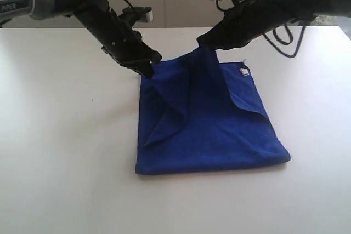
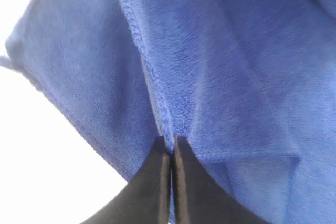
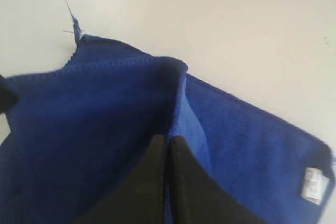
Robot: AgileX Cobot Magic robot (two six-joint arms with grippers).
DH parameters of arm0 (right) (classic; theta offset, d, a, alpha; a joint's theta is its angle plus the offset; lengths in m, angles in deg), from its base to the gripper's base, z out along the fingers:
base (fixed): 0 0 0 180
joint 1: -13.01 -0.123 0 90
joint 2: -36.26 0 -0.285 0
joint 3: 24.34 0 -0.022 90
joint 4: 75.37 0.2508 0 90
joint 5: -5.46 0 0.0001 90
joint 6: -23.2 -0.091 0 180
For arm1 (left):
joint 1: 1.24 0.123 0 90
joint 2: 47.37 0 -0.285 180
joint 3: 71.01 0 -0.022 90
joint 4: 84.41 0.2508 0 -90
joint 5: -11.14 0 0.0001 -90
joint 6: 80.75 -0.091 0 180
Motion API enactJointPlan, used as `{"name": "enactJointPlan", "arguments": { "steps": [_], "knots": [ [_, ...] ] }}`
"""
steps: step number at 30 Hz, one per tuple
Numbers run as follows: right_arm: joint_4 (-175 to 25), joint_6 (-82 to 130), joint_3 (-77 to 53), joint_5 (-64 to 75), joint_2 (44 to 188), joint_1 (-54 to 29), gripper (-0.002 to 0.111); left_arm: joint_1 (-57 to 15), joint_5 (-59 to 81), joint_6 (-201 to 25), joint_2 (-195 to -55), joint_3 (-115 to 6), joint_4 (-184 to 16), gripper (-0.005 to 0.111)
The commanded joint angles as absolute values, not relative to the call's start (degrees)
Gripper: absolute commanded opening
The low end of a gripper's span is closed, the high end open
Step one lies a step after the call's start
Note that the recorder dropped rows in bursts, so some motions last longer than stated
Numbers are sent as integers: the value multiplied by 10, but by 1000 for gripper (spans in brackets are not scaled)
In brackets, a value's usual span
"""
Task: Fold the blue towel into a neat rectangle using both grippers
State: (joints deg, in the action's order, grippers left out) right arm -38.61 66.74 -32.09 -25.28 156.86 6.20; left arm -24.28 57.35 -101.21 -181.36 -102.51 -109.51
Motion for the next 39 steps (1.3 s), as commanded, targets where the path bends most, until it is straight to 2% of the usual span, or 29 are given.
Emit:
{"name": "enactJointPlan", "arguments": {
  "steps": [1, 16, 33, 39],
  "knots": [
    [-481, 634, -323, -304, 1513, 68, 0, -242, 602, -1037, -1766, -1024, -1096, 0],
    [-574, 588, -257, -344, 1353, 68, 0, -247, 678, -1095, -1628, -1017, -1096, 0],
    [-591, 589, -122, -372, 1135, 68, 0, -277, 672, -1153, -1398, -825, -1076, 0],
    [-591, 589, -98, -435, 1043, 68, 0, -353, 677, -1150, -1330, -743, -1084, 0]
  ]
}}
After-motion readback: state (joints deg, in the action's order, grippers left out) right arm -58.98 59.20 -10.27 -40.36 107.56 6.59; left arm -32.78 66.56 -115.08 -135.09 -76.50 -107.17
